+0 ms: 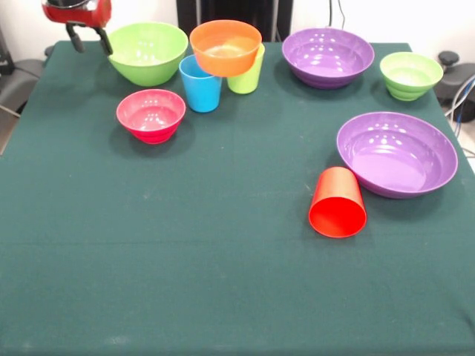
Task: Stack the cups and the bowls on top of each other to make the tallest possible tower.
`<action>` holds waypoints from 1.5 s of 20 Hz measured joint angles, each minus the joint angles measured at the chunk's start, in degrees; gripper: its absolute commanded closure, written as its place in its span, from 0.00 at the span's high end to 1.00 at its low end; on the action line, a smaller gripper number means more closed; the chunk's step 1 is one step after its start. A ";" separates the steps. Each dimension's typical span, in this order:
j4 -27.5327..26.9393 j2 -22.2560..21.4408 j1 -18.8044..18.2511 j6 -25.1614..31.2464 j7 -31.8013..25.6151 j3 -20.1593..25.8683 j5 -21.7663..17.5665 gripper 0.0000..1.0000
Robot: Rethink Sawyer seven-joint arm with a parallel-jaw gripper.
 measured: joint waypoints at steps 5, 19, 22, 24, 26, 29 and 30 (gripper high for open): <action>0.02 0.71 0.00 0.00 0.00 0.01 0.00 1.00; 2.89 0.64 -0.01 0.00 0.00 1.05 0.00 1.00; 3.00 0.64 0.00 0.00 0.00 1.12 0.00 1.00; 3.01 0.64 0.00 0.00 0.00 1.11 0.00 1.00; 3.01 0.64 0.00 0.00 0.00 1.12 0.00 1.00; 3.00 0.75 0.00 0.00 0.00 1.12 0.00 1.00; 3.00 0.77 0.01 0.00 0.00 1.12 0.00 1.00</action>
